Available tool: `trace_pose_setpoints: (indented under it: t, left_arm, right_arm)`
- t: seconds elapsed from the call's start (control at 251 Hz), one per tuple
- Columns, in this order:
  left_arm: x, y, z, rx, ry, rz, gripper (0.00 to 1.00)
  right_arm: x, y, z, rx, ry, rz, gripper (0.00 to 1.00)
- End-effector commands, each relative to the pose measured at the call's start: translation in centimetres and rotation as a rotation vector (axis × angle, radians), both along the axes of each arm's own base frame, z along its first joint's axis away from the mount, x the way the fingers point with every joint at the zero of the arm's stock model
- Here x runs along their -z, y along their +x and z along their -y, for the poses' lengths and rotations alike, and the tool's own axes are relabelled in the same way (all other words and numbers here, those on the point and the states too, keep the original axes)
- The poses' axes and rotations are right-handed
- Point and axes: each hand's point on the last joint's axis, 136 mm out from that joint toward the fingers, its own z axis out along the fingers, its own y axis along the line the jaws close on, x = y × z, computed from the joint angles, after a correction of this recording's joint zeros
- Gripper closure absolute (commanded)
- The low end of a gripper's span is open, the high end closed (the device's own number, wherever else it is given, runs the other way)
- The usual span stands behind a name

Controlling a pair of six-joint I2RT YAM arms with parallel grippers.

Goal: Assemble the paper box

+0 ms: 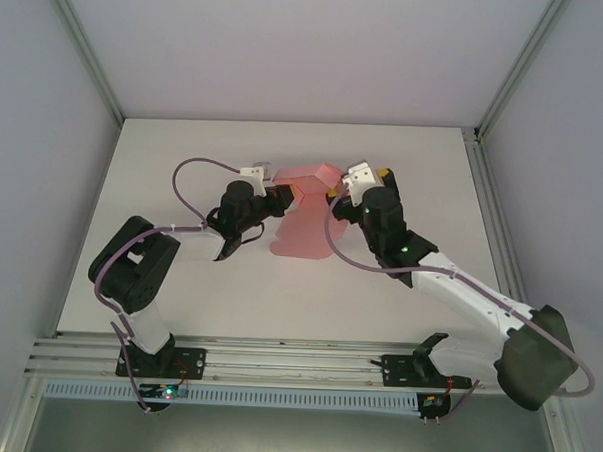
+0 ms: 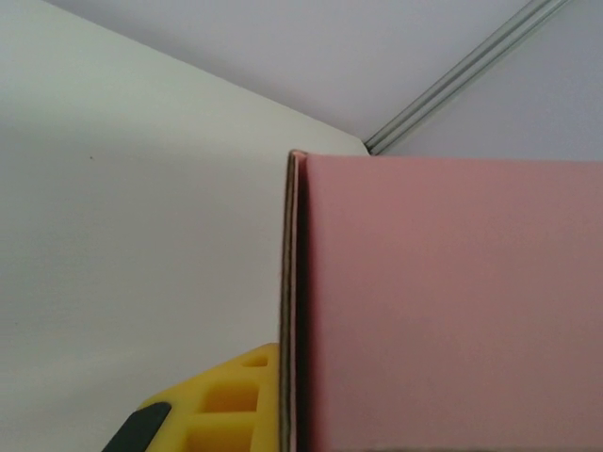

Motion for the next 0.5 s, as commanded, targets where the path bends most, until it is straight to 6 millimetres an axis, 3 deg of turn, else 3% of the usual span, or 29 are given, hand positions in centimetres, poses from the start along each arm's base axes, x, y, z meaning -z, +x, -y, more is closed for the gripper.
trace_pose_setpoints:
  t: [0.0, 0.148, 0.239, 0.371, 0.495]
  left_arm:
    - [-2.8, 0.0, -0.4, -0.029, 0.046, 0.097, 1.00]
    - [-1.2, -0.3, -1.8, -0.043, 0.113, 0.074, 1.00]
    - [-0.8, -0.9, -2.2, -0.013, 0.149, 0.080, 1.00]
    - [-1.1, -2.4, -1.4, 0.079, 0.165, 0.114, 1.00]
    - [-1.8, -2.8, -0.8, 0.115, 0.147, 0.132, 1.00]
  right_arm:
    - [-3.0, -2.8, -0.1, -0.101, 0.041, 0.011, 0.02]
    - [-6.2, -7.4, 0.5, -0.226, 0.157, 0.000, 0.02]
    - [-8.2, -9.1, 2.5, -0.202, 0.238, 0.004, 0.02]
    - [-9.8, -8.5, 8.4, 0.021, 0.291, 0.017, 0.03]
    - [-9.0, -6.2, 12.5, 0.159, 0.337, -0.076, 0.05]
